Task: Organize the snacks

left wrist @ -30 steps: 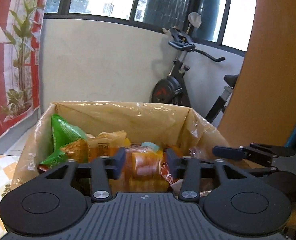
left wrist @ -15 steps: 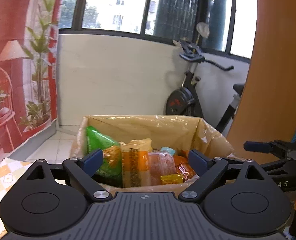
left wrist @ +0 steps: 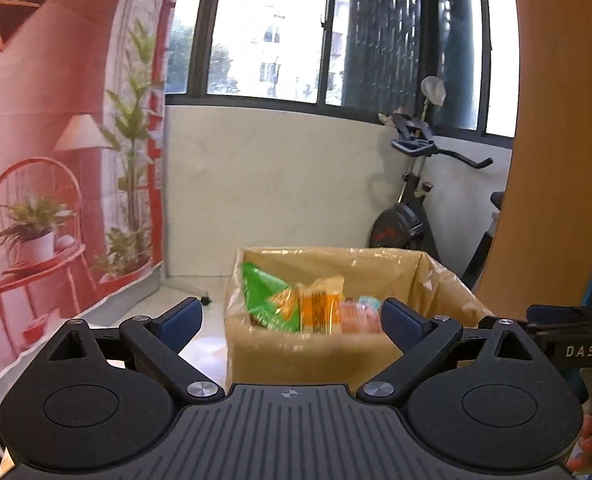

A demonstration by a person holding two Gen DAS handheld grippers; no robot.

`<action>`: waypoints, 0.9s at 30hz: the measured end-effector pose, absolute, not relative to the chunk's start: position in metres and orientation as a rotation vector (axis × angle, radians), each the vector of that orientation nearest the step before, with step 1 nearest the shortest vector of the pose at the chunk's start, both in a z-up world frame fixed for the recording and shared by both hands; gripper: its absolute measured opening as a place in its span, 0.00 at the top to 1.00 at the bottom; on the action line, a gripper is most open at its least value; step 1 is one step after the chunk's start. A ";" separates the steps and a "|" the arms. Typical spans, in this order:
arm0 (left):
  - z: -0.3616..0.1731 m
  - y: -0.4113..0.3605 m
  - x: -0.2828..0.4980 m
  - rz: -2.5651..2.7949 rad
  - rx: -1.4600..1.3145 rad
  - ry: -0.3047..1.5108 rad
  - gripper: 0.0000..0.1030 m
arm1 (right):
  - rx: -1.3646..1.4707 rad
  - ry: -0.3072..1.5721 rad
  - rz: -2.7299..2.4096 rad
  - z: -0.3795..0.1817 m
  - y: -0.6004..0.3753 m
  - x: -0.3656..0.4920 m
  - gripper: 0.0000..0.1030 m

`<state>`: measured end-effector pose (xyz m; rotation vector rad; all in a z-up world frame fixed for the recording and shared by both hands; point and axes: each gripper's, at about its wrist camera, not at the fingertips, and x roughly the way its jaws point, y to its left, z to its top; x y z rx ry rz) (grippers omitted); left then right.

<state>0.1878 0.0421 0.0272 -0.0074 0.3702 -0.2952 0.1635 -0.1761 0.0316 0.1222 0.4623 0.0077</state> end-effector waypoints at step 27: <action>0.087 0.054 0.042 -0.206 0.058 0.221 0.06 | 0.105 0.343 0.015 0.095 -0.130 0.019 0.00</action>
